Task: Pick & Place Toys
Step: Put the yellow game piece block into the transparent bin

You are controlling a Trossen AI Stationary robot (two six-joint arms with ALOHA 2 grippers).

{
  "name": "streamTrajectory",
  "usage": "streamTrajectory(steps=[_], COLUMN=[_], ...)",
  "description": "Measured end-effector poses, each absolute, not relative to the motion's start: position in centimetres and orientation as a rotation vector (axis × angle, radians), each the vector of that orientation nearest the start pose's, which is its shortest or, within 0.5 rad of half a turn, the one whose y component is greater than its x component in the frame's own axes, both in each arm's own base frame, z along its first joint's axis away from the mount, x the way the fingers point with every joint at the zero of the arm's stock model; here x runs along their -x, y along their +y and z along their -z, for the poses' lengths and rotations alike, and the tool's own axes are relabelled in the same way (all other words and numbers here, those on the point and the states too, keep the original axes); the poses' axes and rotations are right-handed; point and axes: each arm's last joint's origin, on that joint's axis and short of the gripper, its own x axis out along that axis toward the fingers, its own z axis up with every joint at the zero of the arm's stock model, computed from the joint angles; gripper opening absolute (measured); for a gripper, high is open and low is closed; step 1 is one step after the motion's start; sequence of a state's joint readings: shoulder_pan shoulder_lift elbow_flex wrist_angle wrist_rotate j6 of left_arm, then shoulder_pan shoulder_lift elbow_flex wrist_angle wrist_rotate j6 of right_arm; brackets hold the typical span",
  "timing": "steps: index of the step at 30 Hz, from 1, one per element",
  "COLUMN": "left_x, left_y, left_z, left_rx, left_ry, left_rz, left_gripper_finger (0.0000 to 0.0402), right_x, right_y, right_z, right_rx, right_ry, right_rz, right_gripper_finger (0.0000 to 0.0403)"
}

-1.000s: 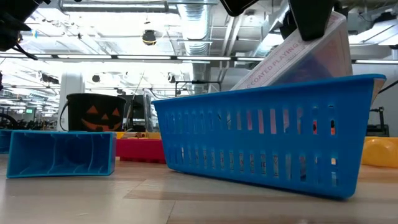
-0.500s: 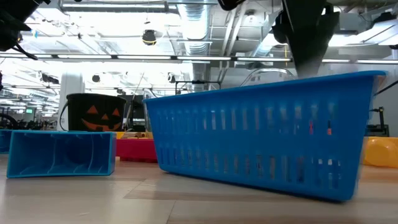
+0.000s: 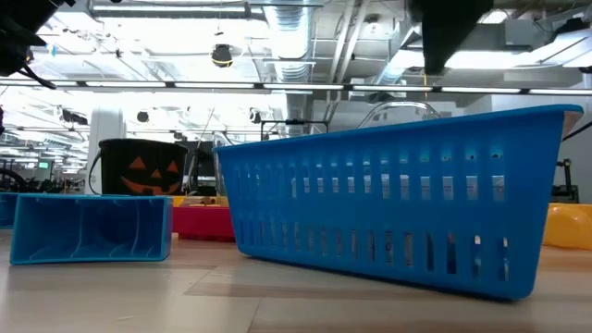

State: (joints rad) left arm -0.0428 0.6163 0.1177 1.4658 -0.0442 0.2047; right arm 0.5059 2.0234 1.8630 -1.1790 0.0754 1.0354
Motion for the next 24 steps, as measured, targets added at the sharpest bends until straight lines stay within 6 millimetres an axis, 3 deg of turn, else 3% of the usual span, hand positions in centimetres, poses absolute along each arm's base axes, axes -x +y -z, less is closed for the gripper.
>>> streamTrajectory(steps=[7, 13, 24], left_x=[-10.3, -10.3, -10.4], left_y=[-0.3, -0.3, -0.3], left_z=[-27.1, -27.1, -27.1], left_rx=[-0.146, -0.146, -0.147], left_ry=[-0.962, -0.962, -0.953], left_rz=[-0.1, -0.1, -0.099], left_gripper_finger=[0.0301, 0.0301, 0.0301], right_x=[-32.2, -29.1, -29.0], right_y=[19.7, 19.6, 20.1], right_z=[-30.4, -31.1, -30.5], right_rx=[-0.489, -0.434, -0.512], right_ry=[1.192, 1.25, 1.25], right_rz=[0.481, 0.666, 0.754], right_gripper_finger=[0.0385, 0.0385, 0.0385])
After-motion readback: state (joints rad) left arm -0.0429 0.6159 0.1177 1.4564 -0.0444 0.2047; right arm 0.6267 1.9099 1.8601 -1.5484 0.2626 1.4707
